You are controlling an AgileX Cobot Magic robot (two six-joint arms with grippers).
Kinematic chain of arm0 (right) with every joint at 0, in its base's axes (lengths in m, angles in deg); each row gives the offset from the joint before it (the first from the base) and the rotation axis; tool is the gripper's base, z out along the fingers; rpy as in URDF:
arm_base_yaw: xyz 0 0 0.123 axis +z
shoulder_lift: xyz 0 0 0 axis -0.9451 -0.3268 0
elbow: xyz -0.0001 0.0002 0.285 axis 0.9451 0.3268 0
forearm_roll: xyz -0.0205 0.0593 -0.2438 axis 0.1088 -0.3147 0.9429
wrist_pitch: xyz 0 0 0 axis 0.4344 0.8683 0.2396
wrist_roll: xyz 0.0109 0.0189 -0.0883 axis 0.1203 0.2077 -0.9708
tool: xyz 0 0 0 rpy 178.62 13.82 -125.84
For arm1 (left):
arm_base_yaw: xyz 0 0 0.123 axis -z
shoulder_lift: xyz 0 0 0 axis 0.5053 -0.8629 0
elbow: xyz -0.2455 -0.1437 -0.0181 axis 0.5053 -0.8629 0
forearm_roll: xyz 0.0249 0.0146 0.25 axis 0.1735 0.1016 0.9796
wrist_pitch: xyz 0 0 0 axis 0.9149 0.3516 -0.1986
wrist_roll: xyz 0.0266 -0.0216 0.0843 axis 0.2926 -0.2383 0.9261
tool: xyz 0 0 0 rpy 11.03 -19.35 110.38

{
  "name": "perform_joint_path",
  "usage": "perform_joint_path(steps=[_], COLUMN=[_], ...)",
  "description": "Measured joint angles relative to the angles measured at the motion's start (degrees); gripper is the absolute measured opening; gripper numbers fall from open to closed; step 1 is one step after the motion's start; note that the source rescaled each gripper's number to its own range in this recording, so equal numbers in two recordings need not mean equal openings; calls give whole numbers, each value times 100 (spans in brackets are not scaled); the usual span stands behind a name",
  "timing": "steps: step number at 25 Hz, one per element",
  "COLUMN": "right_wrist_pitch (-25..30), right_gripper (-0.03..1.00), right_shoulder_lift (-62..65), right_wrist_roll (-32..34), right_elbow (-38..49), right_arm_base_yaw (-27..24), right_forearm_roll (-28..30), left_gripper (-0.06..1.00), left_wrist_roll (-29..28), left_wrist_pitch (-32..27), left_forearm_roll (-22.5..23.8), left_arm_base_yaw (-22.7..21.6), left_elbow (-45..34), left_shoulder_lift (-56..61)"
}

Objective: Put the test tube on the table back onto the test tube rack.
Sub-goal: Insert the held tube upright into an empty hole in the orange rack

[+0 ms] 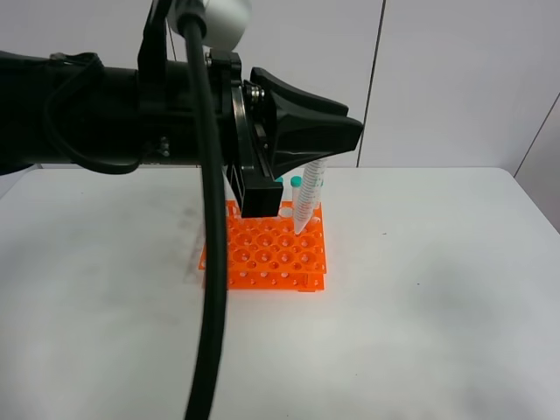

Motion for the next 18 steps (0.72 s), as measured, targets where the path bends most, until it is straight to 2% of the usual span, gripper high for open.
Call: perform_joint_path(steps=[11,18], right_wrist_pitch=[-6,-6], right_gripper=[40,40], right_shoulder_lift=[0,0], right_wrist_roll=[0,0], right_elbow=[0,0], right_arm_base_yaw=[0,0], right_forearm_roll=[0,0], left_gripper=[0,0], left_wrist_roll=[17,218], left_wrist_pitch=[53,537], left_forearm_roll=[0,19], left_arm_base_yaw=[0,0], left_elbow=[0,0], left_shoulder_lift=[0,0])
